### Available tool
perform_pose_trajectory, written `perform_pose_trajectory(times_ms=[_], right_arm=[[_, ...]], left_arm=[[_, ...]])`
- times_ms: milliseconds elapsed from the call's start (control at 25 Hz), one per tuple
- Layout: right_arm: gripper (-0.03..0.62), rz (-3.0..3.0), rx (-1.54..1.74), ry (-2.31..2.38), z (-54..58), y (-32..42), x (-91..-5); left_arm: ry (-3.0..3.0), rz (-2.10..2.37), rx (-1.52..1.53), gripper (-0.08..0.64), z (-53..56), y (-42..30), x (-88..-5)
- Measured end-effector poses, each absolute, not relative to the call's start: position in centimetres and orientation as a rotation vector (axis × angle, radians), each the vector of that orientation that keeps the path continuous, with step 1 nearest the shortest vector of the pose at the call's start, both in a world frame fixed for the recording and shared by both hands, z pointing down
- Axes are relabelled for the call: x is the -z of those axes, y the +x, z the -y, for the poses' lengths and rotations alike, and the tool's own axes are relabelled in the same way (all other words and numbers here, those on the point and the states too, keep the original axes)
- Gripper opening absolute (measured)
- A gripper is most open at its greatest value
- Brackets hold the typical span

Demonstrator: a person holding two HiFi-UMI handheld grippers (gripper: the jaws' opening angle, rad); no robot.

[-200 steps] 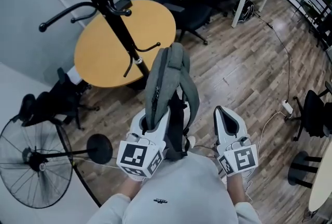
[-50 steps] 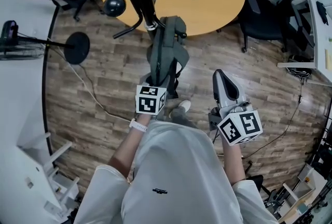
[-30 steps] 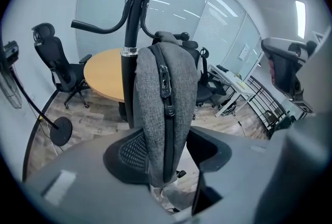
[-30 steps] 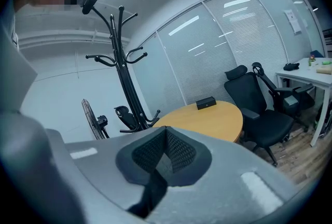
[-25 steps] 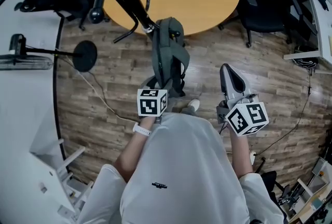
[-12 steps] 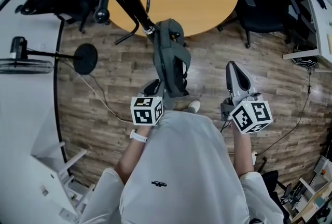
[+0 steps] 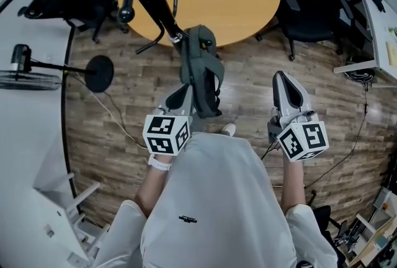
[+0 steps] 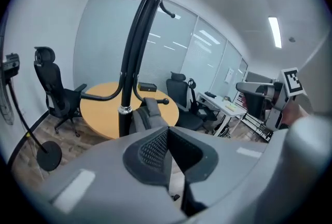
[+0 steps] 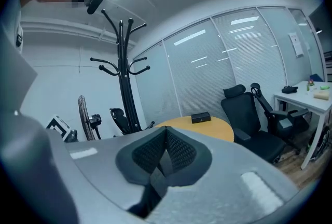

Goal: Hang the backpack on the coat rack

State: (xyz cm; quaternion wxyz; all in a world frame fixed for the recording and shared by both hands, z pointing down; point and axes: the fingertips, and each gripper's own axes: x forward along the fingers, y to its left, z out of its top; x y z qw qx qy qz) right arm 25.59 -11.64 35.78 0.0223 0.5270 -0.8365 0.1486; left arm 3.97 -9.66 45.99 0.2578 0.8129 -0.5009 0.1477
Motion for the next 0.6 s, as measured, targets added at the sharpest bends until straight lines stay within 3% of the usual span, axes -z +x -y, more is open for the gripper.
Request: perform_pose_trajectory(times_ms=[600], right_arm=[[0.000,2.514,-0.224,1.631,10.8,27.5,-33.9]], left_arm=[[2.380,1.462,-0.180,0.018,11.4,4.0,-35.8]])
